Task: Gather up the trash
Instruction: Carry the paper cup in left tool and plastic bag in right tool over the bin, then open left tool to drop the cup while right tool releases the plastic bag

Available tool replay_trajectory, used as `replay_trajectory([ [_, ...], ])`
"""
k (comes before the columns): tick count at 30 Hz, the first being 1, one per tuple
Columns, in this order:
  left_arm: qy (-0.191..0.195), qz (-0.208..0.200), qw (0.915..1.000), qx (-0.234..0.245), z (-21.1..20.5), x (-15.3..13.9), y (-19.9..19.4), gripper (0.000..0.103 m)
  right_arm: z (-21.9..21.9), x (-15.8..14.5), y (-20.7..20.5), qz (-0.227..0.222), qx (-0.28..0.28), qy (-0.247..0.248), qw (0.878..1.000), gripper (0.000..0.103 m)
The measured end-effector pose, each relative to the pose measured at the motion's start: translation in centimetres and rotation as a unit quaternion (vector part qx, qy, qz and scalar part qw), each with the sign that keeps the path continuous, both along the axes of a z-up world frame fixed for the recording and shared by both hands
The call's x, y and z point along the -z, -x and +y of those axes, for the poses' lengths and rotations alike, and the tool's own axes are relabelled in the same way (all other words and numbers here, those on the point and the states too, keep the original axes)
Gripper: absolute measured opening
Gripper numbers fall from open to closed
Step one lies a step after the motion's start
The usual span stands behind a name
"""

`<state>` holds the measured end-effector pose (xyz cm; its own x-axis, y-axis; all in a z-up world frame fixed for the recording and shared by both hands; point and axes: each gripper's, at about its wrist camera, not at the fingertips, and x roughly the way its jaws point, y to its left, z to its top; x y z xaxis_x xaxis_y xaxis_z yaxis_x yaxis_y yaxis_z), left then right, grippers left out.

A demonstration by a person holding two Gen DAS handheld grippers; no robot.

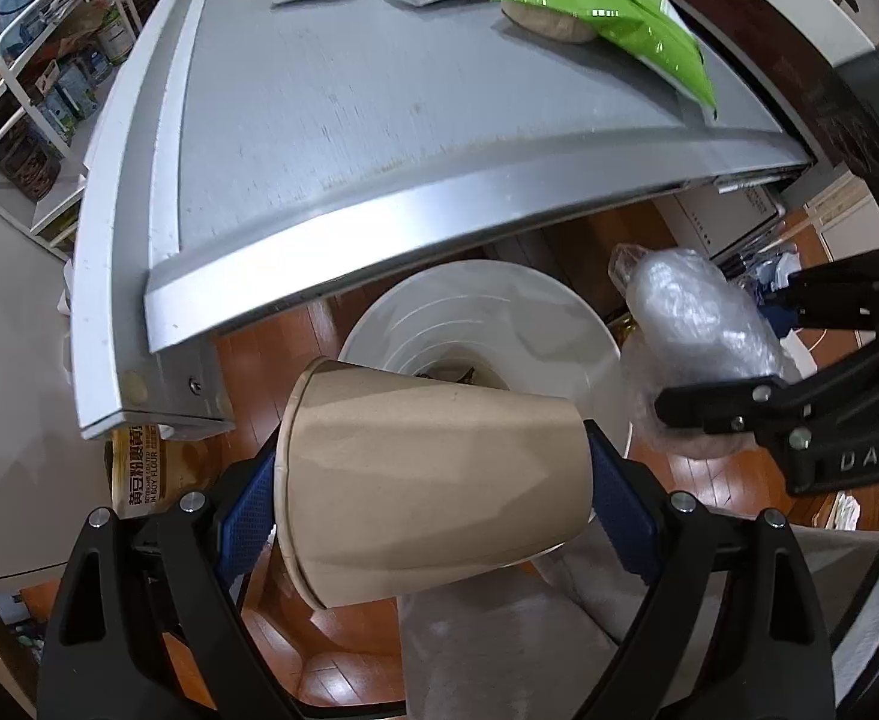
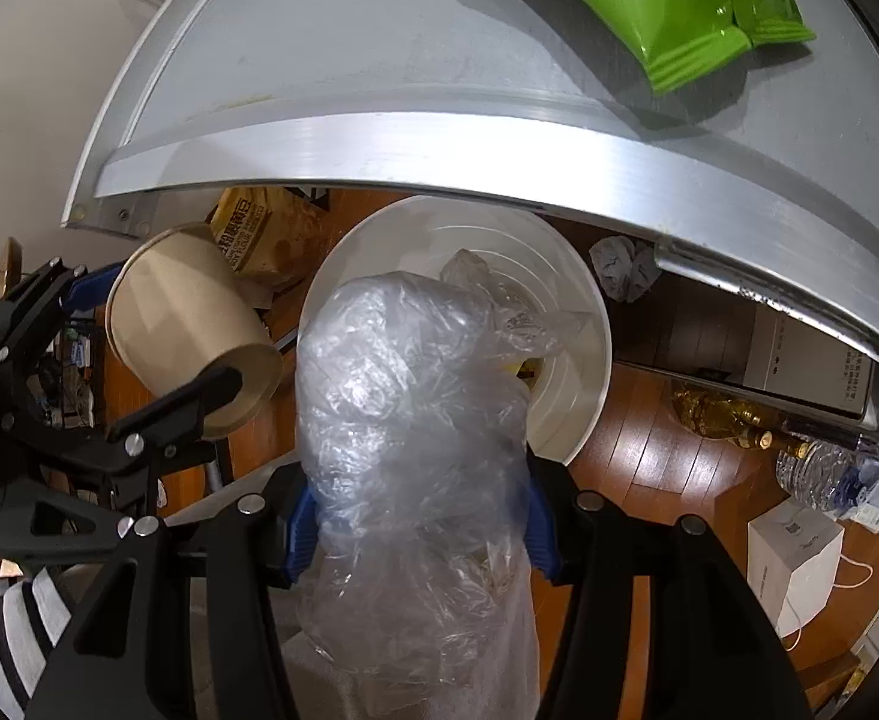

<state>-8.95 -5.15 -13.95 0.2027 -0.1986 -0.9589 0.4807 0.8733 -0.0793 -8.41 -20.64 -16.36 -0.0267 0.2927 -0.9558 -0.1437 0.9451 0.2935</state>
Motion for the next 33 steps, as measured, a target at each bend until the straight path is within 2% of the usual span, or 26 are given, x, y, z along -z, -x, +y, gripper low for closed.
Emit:
replay_trajectory([
  [6, -0.008, 0.013, 0.9998, 0.012, -0.6, 1.5, 0.1, 0.091, -0.3, 1.3, -0.5, 0.017, 0.018, -0.006, 1.000, 0.053],
  [14, -0.019, 0.023, 0.9992, 0.025, -1.4, 3.1, 0.2, 0.091, 0.0, 2.9, -0.4, 0.025, 0.016, 0.003, 1.000, 0.053],
  [24, -0.024, 0.028, 0.9990, 0.025, -1.4, 4.2, 0.4, 0.091, 0.3, 3.2, 0.3, 0.003, 0.011, 0.004, 1.000, 0.053],
  [33, -0.032, 0.028, 0.9988, 0.027, -1.5, 4.6, 0.4, 0.091, 0.3, 3.5, 0.5, 0.001, 0.015, 0.011, 1.000, 0.053],
])
